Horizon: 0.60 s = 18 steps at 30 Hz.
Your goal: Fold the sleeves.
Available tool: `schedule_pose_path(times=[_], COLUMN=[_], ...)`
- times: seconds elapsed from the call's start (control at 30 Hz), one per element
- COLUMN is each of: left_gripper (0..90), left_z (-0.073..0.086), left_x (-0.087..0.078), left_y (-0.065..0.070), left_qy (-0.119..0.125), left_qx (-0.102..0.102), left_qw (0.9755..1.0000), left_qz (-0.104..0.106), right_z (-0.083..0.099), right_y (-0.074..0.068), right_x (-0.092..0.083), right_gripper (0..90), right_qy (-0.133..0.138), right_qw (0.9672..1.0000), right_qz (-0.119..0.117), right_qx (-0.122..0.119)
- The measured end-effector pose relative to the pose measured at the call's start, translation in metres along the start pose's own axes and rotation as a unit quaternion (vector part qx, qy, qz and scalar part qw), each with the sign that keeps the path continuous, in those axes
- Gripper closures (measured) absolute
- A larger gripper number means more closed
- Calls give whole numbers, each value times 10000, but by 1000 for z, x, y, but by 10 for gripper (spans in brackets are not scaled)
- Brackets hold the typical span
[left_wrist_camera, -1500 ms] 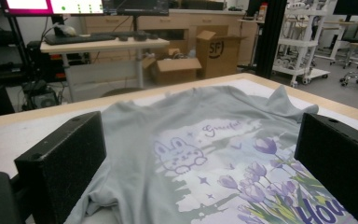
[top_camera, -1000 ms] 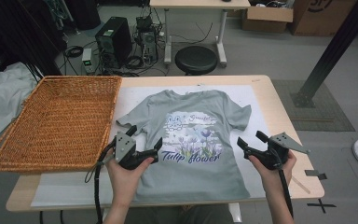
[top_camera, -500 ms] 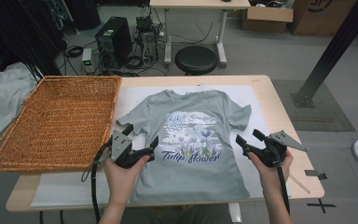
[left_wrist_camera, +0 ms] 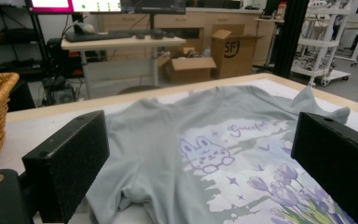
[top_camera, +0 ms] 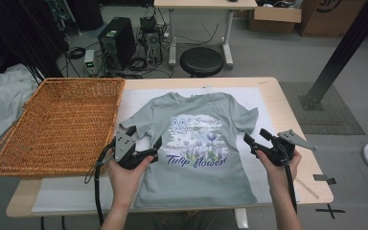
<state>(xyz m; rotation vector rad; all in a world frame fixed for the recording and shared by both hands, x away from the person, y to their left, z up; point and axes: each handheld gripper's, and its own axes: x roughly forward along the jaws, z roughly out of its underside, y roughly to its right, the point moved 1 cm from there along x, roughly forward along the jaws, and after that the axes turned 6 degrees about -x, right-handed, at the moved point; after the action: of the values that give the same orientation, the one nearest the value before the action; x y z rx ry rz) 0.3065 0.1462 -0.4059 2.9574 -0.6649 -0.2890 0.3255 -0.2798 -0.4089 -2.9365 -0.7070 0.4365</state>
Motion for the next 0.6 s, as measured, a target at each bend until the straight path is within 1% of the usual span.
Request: schedule_pose_path(times=[0.03,0.17,0.27,0.4,0.47,0.53,0.6], left_gripper=[49,54,57,58,59,60,61], left_z=[2,6,6,6,6,6,5], left_x=[1,3,3,4,4,4,5], left_y=[-1,-4,-6,-9,-10,-10,-10], left_qy=[-13,-56,-45,-49,-38,-17,-20], left_qx=[-25,-56,-47,-51,-61,-78,-72], left_qw=[10000,10000,10000,9999,9999,9999,9999], left_qz=[0,-46,-62,-83,-97,-89,-76], right_z=[0,0,-3,-5,-7,-7,-8], right_y=[2,18,31,50,59,68,76], right_x=[1,8,15,28,35,43,52], right_gripper=[262,304,333,370,390,418,440], right_qy=[9,60,116,89,87,56,-13], right_qw=[10000,9996,9990,9977,9967,9954,9938], right_qz=[5,102,247,437,552,608,720], right_qx=[41,274,368,511,586,740,850])
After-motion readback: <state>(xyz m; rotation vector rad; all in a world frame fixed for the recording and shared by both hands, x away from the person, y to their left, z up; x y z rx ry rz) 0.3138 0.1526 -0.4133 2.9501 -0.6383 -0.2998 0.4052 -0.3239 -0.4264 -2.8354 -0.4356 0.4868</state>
